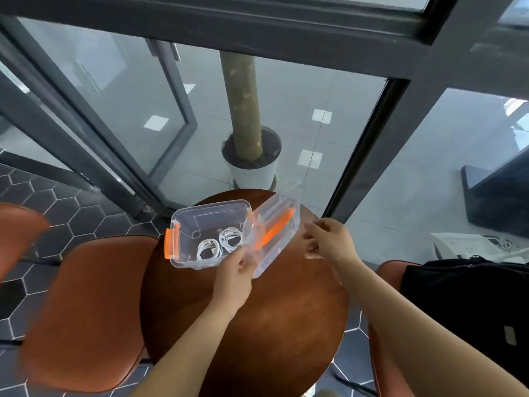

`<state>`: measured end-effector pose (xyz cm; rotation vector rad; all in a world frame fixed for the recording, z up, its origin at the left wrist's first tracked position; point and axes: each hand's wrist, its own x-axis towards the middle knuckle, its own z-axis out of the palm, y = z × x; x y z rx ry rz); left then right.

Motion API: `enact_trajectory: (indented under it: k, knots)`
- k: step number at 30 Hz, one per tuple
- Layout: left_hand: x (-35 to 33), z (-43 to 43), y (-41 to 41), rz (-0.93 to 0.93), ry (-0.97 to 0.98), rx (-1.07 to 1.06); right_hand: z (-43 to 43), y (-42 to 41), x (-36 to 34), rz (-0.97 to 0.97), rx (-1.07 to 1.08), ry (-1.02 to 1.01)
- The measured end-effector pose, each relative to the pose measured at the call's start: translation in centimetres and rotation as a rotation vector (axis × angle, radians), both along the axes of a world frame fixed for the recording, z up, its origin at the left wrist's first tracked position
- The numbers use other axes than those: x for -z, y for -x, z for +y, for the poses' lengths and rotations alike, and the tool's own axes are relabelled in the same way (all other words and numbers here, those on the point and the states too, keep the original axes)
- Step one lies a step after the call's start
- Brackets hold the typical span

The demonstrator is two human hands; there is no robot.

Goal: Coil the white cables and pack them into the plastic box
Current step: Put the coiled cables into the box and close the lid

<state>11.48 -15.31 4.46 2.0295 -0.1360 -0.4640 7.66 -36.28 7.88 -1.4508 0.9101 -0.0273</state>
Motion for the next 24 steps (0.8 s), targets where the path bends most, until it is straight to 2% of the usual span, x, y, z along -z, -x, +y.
enact_trajectory:
  k: [2, 5, 11, 14, 21, 24]
  knots:
    - [-1.2, 1.4, -0.5, 0.266, 0.227, -0.089, -0.3, -0.3, 0.5, 0.063, -0.026, 0.183]
    - [-2.8, 4.0, -1.2, 0.426, 0.376, -0.115, -0.3, -1.2, 0.6, 0.178, -0.157, 0.435]
    - [-3.2, 9.2, -3.2, 0.537, 0.415, -0.059, 2.3, -4.3, 0.3, 0.128, -0.364, 0.380]
    - [-2.7, 11.4, -4.3, 0.519, 0.387, -0.150, 3.8, -5.6, 1.3, 0.109, -0.375, 0.351]
    - [-0.3, 14.5, -7.7, 0.274, 0.085, -0.339, 7.1, -7.3, 4.0, 0.166, -0.401, 0.267]
    - [-0.4, 14.2, -9.5, 0.160, 0.029, -0.372, 7.9, -8.0, 5.1, 0.192, -0.378, 0.268]
